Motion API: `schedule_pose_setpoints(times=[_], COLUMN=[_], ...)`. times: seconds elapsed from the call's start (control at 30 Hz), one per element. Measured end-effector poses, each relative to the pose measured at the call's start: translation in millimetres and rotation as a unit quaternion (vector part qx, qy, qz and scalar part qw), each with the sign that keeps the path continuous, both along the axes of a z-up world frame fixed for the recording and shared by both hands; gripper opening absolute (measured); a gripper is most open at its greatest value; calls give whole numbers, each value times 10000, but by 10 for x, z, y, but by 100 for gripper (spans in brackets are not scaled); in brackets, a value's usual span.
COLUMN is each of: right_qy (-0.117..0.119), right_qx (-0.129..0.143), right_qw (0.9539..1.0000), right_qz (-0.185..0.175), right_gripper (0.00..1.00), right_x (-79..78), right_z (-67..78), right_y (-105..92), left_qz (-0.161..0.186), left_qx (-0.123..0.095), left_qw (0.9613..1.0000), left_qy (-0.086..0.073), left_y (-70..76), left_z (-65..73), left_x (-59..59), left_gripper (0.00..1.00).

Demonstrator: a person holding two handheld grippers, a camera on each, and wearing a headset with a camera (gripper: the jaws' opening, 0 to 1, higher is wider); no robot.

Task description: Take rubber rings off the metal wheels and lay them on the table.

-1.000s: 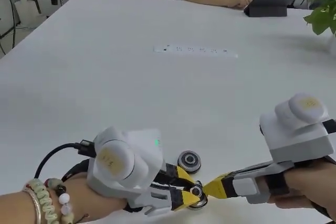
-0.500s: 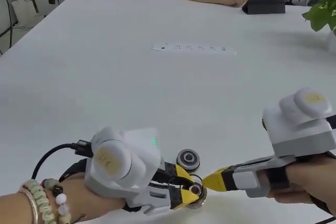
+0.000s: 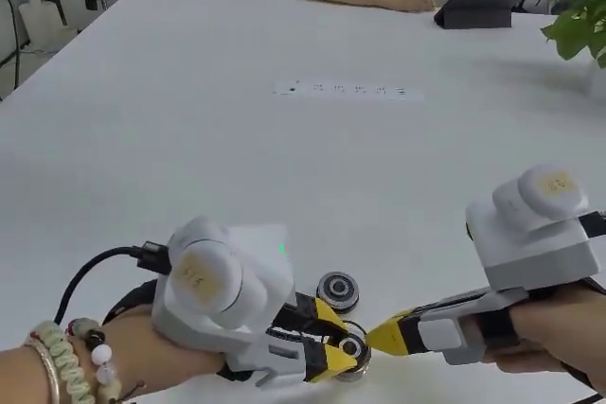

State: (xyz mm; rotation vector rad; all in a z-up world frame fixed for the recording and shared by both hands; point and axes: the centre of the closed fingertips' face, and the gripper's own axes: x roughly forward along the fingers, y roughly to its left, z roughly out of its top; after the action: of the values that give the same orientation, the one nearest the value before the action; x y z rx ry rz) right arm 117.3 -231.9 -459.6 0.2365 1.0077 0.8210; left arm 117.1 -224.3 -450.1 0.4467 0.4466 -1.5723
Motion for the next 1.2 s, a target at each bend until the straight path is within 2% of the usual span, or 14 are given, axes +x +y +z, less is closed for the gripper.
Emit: schedule_pose_setpoints(times=[0.2,0.33,0.43,0.67,0.87,0.97,1.1,1.2], right_qy=[-14,-11,-4,6,-16,-33,-43,-64], right_qx=[-16,-3,0,13,43,57,82,119], right_qw=[10000,10000,10000,10000,10000,9999,9998,9997], right_qz=[-42,-29,-26,-36,-87,-118,-168,-205], right_gripper=[0,0,0,0,0,0,0,0], right_x=[21,24,25,25,40,50,66,82], right_z=[-2,1,-1,3,23,34,44,64], right_y=[-17,-10,-6,-17,-38,-47,-65,-71], left_qz=[46,77,128,29,-88,-118,-180,-253], left_qx=[-124,-282,-365,-321,-295,-291,-387,-263], left_qw=[9999,9995,9992,9992,9992,9994,9989,9993], left_qy=[60,133,92,-217,-238,-110,-171,-67], left_y=[9,22,35,84,153,167,203,299], left_z=[129,251,319,414,520,589,739,773], left_x=[37,56,73,82,49,28,14,-23], left_gripper=[21,26,30,37,44,52,58,65])
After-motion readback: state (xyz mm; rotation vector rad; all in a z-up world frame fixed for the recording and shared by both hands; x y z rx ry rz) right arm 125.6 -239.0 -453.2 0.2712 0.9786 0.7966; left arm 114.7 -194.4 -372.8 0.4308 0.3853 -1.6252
